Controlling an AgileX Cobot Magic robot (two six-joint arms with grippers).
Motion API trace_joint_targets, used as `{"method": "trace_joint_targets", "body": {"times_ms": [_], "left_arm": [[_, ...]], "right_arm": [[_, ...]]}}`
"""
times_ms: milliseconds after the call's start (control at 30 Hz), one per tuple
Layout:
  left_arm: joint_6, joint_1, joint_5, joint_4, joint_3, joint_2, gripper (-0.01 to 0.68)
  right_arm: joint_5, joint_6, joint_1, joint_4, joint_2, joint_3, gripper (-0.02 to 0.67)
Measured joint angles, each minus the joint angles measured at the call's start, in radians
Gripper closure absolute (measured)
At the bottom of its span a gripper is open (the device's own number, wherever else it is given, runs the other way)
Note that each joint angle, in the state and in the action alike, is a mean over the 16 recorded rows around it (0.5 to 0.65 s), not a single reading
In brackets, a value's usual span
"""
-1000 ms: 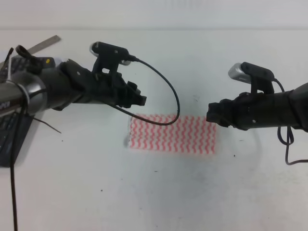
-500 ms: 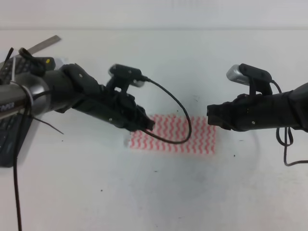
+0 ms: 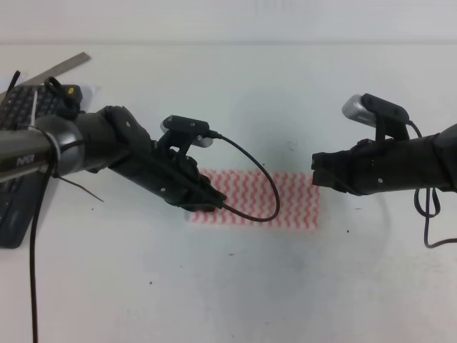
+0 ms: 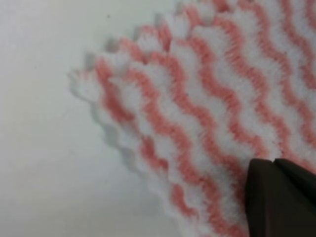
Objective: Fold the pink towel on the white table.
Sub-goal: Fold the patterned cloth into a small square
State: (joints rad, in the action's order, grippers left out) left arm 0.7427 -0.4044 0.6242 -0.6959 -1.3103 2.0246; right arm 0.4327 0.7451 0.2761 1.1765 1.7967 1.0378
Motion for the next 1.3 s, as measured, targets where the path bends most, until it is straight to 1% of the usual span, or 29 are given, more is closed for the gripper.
{"method": "trace_joint_targets", "body": {"times_ms": [367, 600, 933, 1067, 1300], "left_arm": [[-0.082, -0.035, 0.012, 0.046, 0.000, -0.002, 0.674], [-0.114, -0.051, 0.001, 0.086, 0.001, -0.037, 0.674], [-0.097, -0.052, -0.053, 0.111, 0.001, -0.094, 0.674], [-0.085, -0.052, -0.081, 0.116, 0.001, -0.093, 0.674], [-0.073, -0.052, -0.118, 0.125, 0.001, -0.071, 0.674]], "right_arm": [[0.012, -0.003, -0.004, -0.005, -0.001, 0.000, 0.666], [0.013, -0.003, -0.004, -0.004, -0.001, 0.000, 0.666], [0.010, -0.007, -0.004, -0.015, -0.001, 0.020, 0.664], [0.020, -0.020, -0.006, -0.052, -0.001, 0.038, 0.644], [0.051, -0.085, -0.014, -0.163, -0.001, 0.067, 0.544]]}}
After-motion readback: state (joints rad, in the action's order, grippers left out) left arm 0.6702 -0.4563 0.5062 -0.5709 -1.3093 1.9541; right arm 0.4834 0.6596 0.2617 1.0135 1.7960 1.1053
